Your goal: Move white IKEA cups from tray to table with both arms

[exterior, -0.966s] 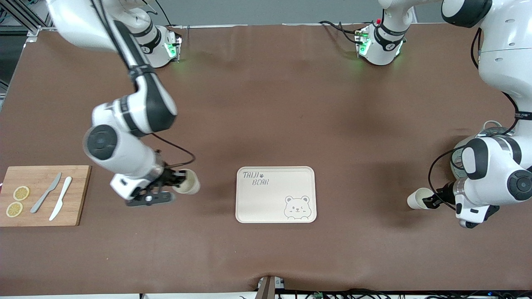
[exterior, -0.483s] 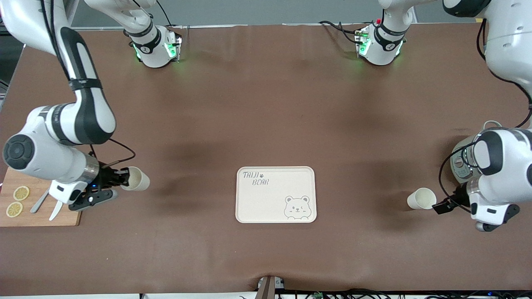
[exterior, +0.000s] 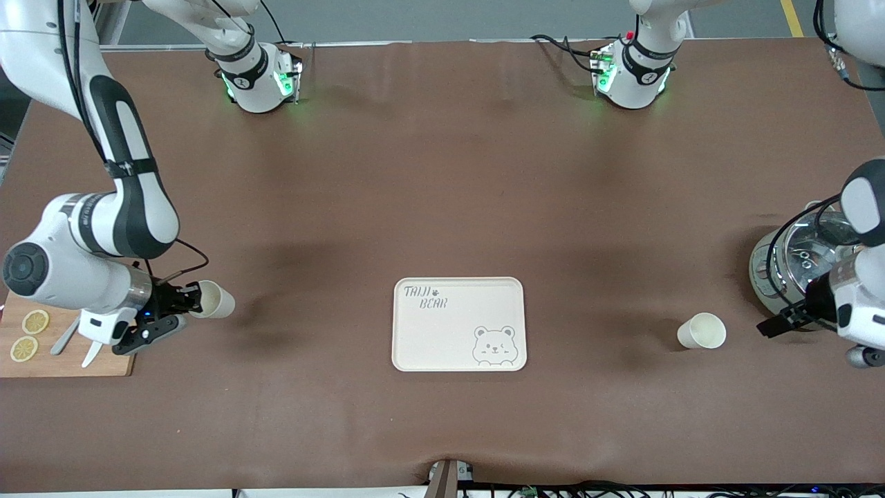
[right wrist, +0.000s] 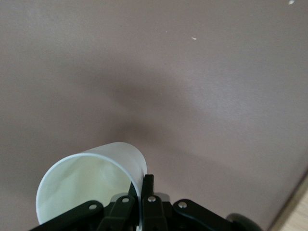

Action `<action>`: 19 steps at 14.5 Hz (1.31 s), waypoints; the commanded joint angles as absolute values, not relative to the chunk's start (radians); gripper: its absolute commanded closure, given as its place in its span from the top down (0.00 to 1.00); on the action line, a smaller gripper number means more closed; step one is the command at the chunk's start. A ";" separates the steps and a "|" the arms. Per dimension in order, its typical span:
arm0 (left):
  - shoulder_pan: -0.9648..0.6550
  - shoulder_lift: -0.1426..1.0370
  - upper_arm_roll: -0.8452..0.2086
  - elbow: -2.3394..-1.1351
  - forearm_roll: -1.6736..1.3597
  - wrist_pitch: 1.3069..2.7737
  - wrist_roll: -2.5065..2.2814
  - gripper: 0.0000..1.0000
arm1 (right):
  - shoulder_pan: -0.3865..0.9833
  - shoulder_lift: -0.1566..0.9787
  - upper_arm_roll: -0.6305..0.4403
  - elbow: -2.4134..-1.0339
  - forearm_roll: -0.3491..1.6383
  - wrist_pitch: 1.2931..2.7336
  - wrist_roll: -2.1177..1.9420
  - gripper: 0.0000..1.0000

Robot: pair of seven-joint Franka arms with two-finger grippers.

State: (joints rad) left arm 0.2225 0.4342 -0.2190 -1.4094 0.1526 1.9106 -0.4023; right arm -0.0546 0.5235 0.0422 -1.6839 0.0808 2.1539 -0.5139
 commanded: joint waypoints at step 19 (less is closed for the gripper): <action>0.273 0.138 -0.299 -1.358 0.011 1.574 -0.207 1.00 | -0.025 0.569 0.072 -1.767 0.109 2.367 -0.537 1.00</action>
